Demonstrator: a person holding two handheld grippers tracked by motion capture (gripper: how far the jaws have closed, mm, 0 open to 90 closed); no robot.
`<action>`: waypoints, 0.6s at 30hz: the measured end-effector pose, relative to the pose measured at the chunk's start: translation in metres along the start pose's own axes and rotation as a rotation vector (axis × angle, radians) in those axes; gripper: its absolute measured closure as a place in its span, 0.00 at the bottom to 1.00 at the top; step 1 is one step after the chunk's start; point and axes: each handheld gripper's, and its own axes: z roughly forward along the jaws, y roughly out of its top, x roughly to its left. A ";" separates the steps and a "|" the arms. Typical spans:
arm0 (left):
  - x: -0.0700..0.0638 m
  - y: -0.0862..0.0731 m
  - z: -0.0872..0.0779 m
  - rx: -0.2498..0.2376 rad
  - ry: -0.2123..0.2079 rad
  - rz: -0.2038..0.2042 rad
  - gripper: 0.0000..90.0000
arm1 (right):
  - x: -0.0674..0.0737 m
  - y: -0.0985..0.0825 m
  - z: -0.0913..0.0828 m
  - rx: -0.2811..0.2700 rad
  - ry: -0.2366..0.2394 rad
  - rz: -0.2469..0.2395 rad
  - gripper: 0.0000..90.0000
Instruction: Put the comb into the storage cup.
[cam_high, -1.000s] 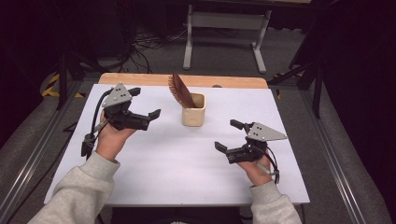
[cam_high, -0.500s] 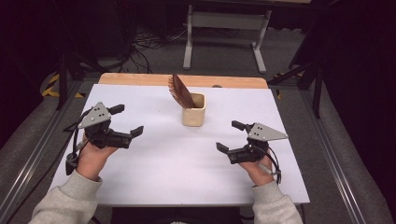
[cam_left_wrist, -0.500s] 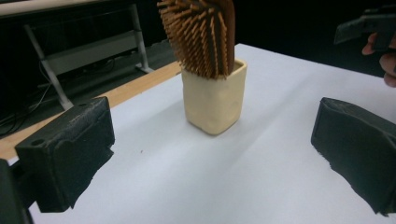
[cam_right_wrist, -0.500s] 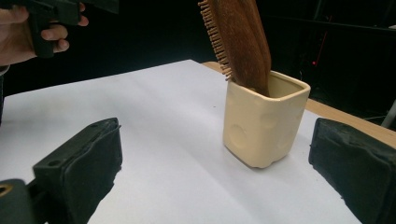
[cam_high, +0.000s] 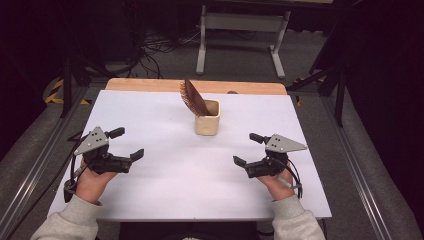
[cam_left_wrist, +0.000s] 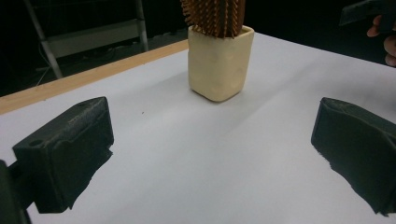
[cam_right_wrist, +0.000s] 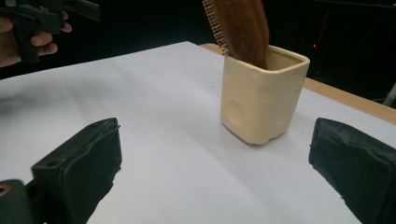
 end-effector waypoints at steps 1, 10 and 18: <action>0.000 -0.003 0.000 0.002 0.002 0.001 0.00 | 0.000 -0.001 0.000 0.004 0.002 0.000 0.03; 0.000 -0.032 -0.004 -0.007 -0.007 -0.021 0.00 | 0.000 -0.008 -0.003 0.008 -0.003 -0.001 0.03; -0.001 -0.057 -0.004 -0.015 0.000 -0.063 0.00 | -0.001 -0.018 -0.004 0.024 -0.005 0.007 0.03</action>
